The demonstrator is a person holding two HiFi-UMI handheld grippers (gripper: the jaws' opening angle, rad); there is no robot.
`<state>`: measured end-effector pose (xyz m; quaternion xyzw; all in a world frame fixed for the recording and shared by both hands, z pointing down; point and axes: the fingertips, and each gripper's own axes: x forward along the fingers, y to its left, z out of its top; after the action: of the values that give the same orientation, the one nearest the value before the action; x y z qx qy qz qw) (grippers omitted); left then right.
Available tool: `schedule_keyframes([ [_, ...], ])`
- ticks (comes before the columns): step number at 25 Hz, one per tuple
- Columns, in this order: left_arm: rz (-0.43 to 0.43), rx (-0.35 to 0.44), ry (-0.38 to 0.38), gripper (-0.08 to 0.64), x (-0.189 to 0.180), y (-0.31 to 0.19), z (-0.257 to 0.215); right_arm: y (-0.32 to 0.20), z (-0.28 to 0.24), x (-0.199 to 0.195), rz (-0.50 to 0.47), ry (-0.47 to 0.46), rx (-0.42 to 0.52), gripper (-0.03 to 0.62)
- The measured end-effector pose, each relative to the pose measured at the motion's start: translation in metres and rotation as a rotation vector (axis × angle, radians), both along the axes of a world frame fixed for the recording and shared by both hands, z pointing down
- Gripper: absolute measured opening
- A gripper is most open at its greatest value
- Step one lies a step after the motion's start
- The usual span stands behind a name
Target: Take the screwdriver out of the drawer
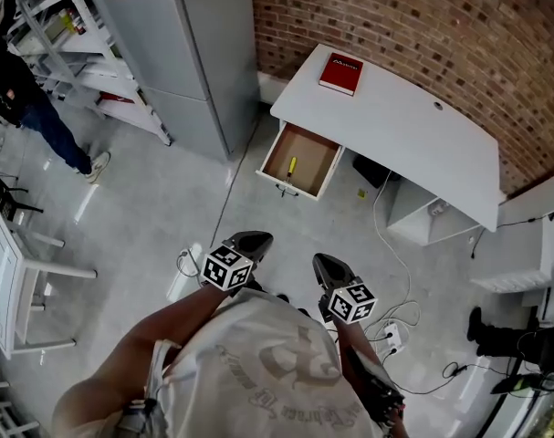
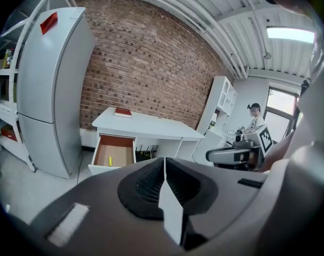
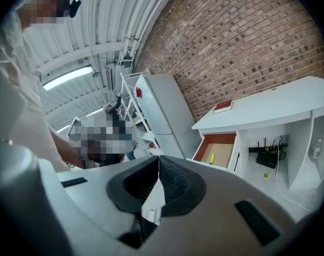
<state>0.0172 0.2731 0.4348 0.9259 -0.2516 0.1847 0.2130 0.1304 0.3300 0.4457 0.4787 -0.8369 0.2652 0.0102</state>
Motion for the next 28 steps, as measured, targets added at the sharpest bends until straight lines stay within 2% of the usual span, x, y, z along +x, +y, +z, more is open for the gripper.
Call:
schedule_keyframes([
  [13,-0.087,-0.023,0.003,0.015,-0.023,-0.003,0.007,-0.004,0.005,-0.004,-0.015,0.002,-0.037,0.008],
  [28,-0.070,-0.003,-0.016,0.015,-0.018,-0.006,0.004,-0.009,0.005,-0.001,-0.016,0.000,-0.025,0.008],
])
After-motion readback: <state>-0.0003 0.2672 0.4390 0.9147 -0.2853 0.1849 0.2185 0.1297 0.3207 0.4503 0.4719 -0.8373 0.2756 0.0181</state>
